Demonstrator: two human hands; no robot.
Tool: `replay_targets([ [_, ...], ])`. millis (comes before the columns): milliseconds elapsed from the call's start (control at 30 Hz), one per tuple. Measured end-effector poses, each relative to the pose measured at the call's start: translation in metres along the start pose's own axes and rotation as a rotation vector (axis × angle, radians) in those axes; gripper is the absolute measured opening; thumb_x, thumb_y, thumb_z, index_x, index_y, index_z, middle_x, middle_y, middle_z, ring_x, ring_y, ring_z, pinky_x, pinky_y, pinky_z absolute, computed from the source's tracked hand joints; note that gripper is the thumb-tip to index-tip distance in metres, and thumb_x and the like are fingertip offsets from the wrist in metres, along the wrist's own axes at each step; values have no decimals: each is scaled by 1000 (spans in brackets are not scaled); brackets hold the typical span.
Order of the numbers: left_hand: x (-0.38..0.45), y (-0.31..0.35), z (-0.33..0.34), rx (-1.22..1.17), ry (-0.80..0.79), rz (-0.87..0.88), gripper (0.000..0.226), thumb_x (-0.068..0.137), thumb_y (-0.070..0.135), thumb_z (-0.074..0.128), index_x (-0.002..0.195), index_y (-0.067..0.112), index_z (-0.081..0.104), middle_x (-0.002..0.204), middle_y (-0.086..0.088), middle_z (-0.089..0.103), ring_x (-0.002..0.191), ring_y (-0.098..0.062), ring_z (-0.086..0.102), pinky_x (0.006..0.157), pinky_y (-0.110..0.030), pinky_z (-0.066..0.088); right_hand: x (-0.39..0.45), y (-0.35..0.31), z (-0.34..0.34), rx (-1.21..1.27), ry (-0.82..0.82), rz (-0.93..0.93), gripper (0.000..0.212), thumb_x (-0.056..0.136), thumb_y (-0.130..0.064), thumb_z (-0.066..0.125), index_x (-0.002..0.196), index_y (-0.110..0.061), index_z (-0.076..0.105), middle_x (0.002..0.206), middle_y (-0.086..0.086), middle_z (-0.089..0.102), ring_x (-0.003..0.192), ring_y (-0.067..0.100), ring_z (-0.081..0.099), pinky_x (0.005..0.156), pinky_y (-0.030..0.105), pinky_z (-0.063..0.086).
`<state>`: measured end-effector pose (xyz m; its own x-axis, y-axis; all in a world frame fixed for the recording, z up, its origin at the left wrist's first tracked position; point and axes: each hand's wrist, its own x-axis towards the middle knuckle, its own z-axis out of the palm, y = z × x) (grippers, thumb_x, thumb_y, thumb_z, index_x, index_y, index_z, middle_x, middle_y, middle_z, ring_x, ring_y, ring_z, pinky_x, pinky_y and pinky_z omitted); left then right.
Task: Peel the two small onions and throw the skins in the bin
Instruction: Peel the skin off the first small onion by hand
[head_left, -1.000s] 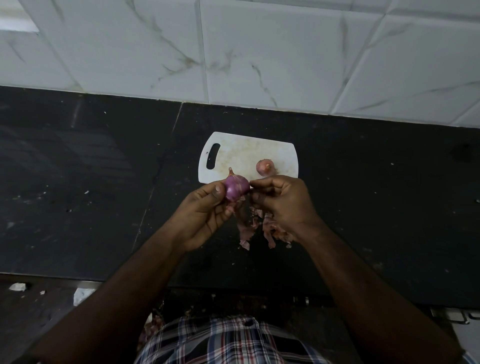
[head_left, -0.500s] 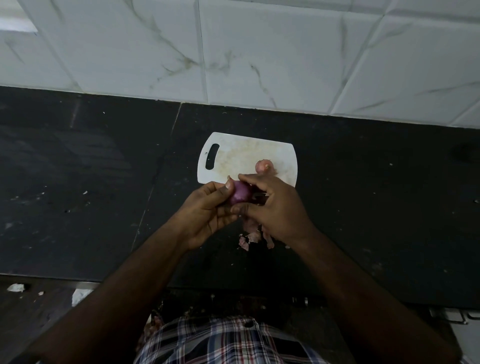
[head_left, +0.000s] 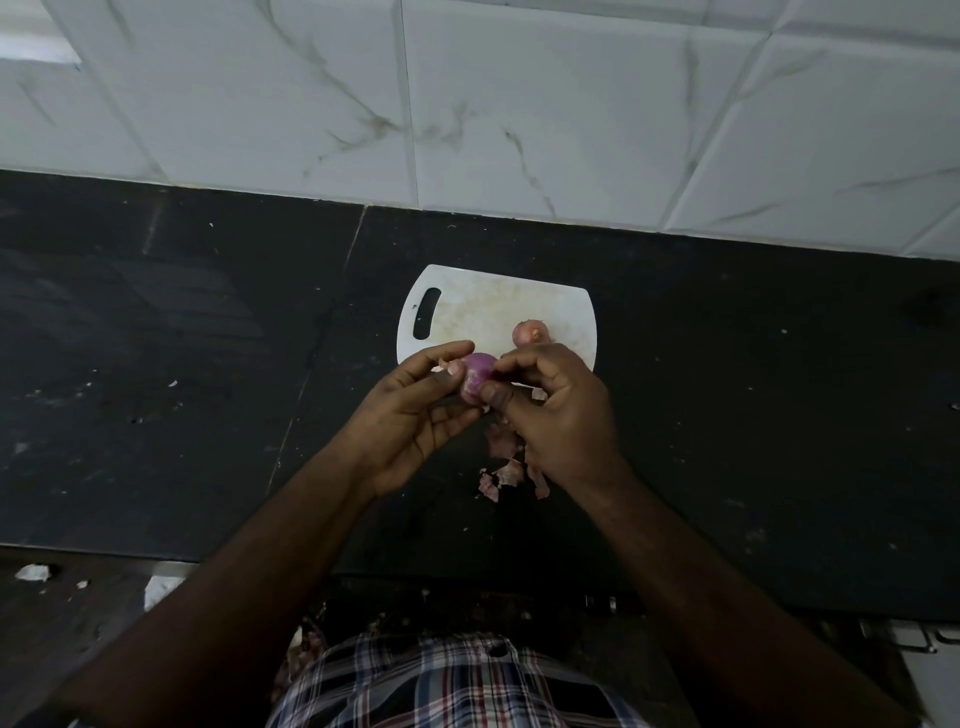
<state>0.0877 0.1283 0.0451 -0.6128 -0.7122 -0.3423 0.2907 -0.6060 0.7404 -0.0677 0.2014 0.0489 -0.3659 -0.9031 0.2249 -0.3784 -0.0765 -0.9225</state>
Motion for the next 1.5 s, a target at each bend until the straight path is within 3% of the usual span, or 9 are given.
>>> replay_targets([
  [100,0,-1,-1,23,1,10,34,88,15,62,121,10,67,117,-13,72,95,-20,72,77,-29,60,1,0,-5,16,-110,78,30,76,-23,85,98,-16,65,104,-6,62,97,5,65,76,20,56],
  [233,0,-4,-1,40,15,17,32,87,15,63,118,10,69,118,-14,72,99,-22,72,79,-30,60,5,2,-6,-80,-166,61,27,76,-26,84,87,-17,61,100,-4,57,93,3,59,78,10,47],
  [367,1,-5,0,31,43,30,32,85,15,64,117,10,68,115,-14,73,97,-21,73,80,-30,60,3,2,-3,-94,-120,35,23,77,-27,83,79,-15,63,97,-2,58,92,7,59,81,18,49],
  [533,2,-6,1,34,55,35,35,85,18,66,119,8,65,113,-13,73,95,-22,73,86,-34,60,1,-4,-6,2,-33,22,15,81,-9,78,92,-7,68,90,-8,67,84,0,66,66,22,56],
  [667,2,-6,-2,53,58,22,33,85,18,66,117,8,66,113,-15,73,97,-25,72,90,-39,59,4,0,-7,-98,-36,-41,11,83,-3,73,87,-12,68,85,-8,69,84,9,66,75,25,55],
  [900,4,-11,0,41,123,57,40,83,17,69,120,4,62,116,-18,70,96,-23,73,83,-35,60,-3,-3,-3,-54,-162,-13,11,90,-4,66,97,-12,66,91,-6,69,89,6,67,78,18,53],
  [1233,3,-9,-6,60,11,5,51,76,-8,67,126,6,64,128,-21,63,110,-28,69,84,-32,59,4,-7,-11,-47,-43,64,26,84,-7,75,105,-20,69,91,-8,71,86,3,68,77,20,57],
  [1400,7,-11,-6,61,99,60,54,77,0,70,129,-1,58,126,-23,64,104,-26,71,82,-30,59,0,-12,-11,52,-191,73,25,85,-3,72,102,-21,70,91,-4,72,89,9,69,79,25,58],
  [1500,6,-11,-8,59,111,52,54,78,2,72,129,0,57,129,-24,63,104,-29,71,79,-28,60,1,-7,-18,50,-161,87,22,87,-3,71,105,-16,73,95,-7,73,91,4,69,79,20,56],
])
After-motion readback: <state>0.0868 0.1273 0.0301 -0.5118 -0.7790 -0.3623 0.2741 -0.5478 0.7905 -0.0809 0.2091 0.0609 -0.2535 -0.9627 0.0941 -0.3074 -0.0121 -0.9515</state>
